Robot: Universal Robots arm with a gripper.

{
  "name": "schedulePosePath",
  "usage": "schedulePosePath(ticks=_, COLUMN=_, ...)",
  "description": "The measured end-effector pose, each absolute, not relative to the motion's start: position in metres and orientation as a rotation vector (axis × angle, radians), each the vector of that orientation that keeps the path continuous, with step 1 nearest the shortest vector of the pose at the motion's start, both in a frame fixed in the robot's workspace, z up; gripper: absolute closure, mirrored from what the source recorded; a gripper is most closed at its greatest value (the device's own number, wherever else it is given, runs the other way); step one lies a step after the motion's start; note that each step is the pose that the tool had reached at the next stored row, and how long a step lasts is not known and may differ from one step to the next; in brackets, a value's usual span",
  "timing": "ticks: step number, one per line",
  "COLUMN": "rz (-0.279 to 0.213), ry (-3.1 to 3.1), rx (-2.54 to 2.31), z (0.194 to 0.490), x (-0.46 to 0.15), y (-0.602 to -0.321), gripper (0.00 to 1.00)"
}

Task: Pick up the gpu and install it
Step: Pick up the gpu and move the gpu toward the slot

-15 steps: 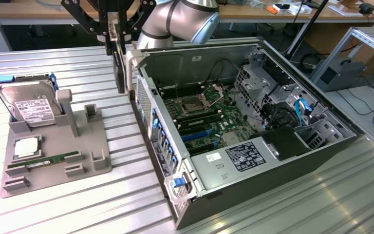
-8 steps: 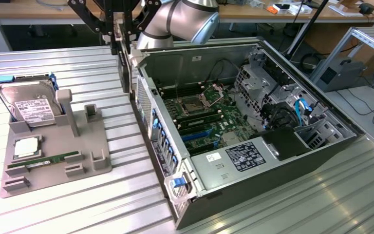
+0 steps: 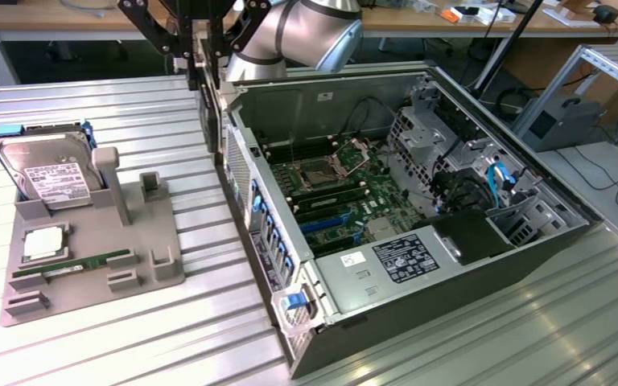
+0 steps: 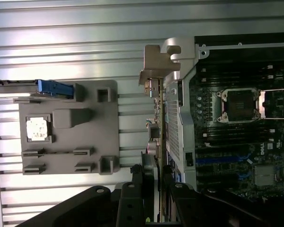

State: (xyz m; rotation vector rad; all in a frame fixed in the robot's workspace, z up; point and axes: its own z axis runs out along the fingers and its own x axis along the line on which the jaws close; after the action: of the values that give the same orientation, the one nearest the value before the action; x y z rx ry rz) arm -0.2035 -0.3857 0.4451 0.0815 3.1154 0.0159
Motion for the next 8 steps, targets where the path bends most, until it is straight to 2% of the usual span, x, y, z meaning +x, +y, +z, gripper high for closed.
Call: schedulePosePath(ticks=8, rz=0.016, ry=3.115, rx=0.081, z=0.4451, x=-0.2020, y=-0.3857, gripper=0.73)
